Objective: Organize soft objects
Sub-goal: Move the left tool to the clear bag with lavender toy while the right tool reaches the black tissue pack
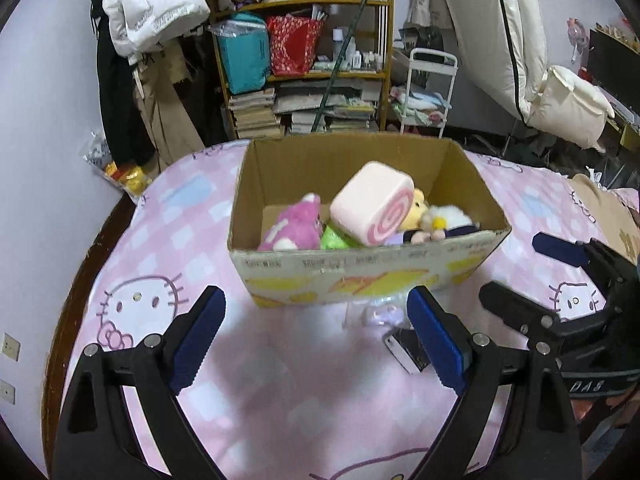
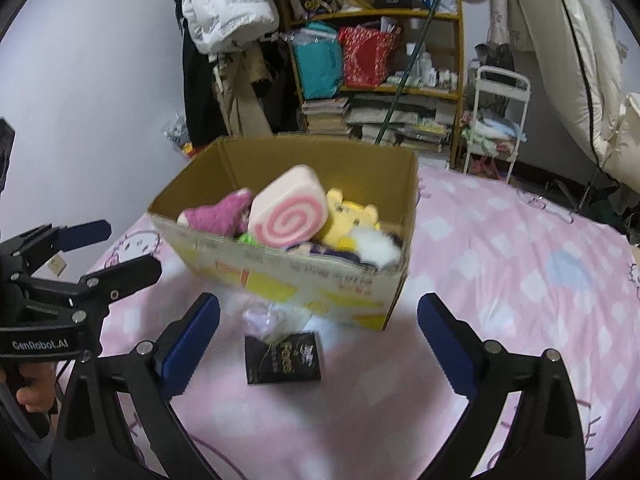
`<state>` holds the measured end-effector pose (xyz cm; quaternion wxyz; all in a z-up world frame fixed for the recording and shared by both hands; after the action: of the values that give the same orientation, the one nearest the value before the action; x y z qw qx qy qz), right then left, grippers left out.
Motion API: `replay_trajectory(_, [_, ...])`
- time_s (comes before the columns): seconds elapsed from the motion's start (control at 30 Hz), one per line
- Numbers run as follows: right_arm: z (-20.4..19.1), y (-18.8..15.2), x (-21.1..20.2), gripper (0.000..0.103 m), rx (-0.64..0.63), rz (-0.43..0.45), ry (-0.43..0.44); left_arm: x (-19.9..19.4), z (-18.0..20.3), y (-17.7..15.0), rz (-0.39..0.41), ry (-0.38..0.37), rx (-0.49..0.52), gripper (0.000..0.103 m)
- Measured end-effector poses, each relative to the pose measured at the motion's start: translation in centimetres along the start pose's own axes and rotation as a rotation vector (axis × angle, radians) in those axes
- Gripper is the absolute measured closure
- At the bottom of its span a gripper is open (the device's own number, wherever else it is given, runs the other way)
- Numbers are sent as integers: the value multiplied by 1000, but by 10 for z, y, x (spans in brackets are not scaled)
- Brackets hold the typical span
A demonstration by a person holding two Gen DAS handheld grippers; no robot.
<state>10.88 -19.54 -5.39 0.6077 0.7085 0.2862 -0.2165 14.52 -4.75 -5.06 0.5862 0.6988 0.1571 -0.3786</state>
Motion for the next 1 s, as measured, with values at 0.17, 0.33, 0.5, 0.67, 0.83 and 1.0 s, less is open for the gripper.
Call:
replay_trajectory(0.17, [-2,-12,13,0,-12,-61,8,15,-7,-9,-32,-35,-40,12])
replay_trajectory(0.33, [-2,-23,28,0,-2,-105,24,36,-15,-15,-66,-88,-81,12])
replay_trajectory(0.5, [-2,-35,47,0,-5,-159,38,46,-14,-13,-82,-123,-90,12])
replay_trajectory(0.67, [-4,-45,64,0,4,-227,48,57,-10,-11,-109,-145,-94,12])
replay_trajectory(0.83, [-8,-51,74,0,-8,-258,67,66,1,-15,-144,-171,-66,12])
replay_trajectory(1.0, [-8,-54,86,7,15,-285,106,75,12,-18,-172,-184,-46,12])
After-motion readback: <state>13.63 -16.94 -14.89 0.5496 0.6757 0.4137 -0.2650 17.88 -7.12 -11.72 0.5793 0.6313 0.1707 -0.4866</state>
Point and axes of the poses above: each gripper's, at about its wrist camera, not at the fingertips, and x roughly the way its jaws point, z to its right, y to its top, the point moved 2 cm from there along x, roughly the way its jaws point, and after that the axes turned 4 degrees about z, right-handed, at the moved point
